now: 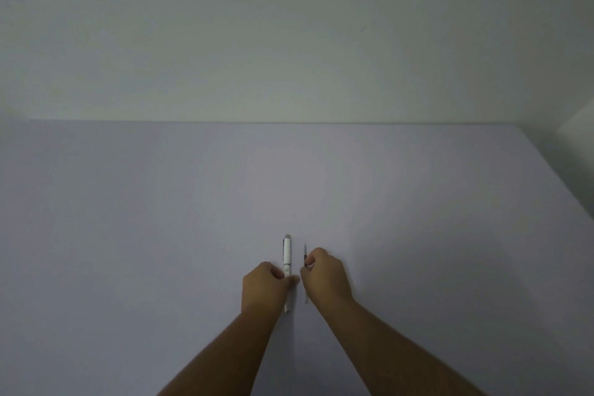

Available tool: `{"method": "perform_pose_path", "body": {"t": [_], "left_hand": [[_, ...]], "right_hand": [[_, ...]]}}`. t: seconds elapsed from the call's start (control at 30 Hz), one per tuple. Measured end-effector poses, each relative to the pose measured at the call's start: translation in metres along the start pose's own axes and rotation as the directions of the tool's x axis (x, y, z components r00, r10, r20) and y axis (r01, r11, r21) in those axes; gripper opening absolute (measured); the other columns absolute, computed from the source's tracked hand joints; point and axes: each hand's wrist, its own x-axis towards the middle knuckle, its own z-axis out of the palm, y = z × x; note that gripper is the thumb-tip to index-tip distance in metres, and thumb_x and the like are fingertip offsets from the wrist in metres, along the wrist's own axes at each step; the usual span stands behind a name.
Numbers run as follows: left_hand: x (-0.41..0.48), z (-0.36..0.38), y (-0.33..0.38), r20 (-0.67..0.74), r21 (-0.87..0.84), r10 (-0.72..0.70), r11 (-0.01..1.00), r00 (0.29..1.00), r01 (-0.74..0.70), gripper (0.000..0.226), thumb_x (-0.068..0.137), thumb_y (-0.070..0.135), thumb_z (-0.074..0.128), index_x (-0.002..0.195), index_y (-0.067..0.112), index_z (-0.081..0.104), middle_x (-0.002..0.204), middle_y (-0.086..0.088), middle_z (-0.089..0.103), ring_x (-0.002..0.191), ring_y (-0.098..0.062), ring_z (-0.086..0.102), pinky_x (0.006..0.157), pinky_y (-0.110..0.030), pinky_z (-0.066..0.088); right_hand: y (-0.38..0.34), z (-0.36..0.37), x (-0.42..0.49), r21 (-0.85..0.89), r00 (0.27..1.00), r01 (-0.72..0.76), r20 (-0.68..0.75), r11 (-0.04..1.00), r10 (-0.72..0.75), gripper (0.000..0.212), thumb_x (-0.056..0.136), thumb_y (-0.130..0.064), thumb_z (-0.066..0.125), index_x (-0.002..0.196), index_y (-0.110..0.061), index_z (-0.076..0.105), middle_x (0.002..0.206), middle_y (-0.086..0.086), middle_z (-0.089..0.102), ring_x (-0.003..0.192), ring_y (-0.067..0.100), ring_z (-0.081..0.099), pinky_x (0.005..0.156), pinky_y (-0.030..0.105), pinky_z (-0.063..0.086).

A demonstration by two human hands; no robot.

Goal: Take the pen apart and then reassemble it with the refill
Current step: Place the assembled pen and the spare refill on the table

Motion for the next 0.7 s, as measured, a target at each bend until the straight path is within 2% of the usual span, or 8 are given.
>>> {"method": "perform_pose_path", "body": {"t": [0.4,0.7], "left_hand": [[0.0016,0.0006,0.0008,0.018,0.030,0.001,1.000,1.000,-0.002,0.028,0.075,0.036,0.075,0.065,0.021,0.053,0.062,0.004,0.057,0.055,-0.008,0.052,0.047,-0.018,0.035],[0.0035,0.0005,0.0007,0.033,0.073,0.022,0.997,0.999,-0.025,0.029,0.079,0.037,0.072,0.064,0.021,0.053,0.060,0.004,0.056,0.053,-0.007,0.050,0.047,-0.017,0.034]], "right_hand": [[0.0031,0.0015,0.0005,0.016,1.000,0.010,-0.007,1.000,-0.010,0.013,0.089,-0.017,0.053,0.099,-0.012,0.060,0.100,0.010,0.068,0.088,0.025,0.064,0.068,0.028,0.048],[0.0048,-0.0007,0.0013,0.039,1.000,0.002,-0.011,0.999,-0.002,0.011,0.087,-0.019,0.055,0.095,-0.013,0.060,0.100,0.010,0.068,0.088,0.026,0.064,0.076,0.033,0.052]]}}
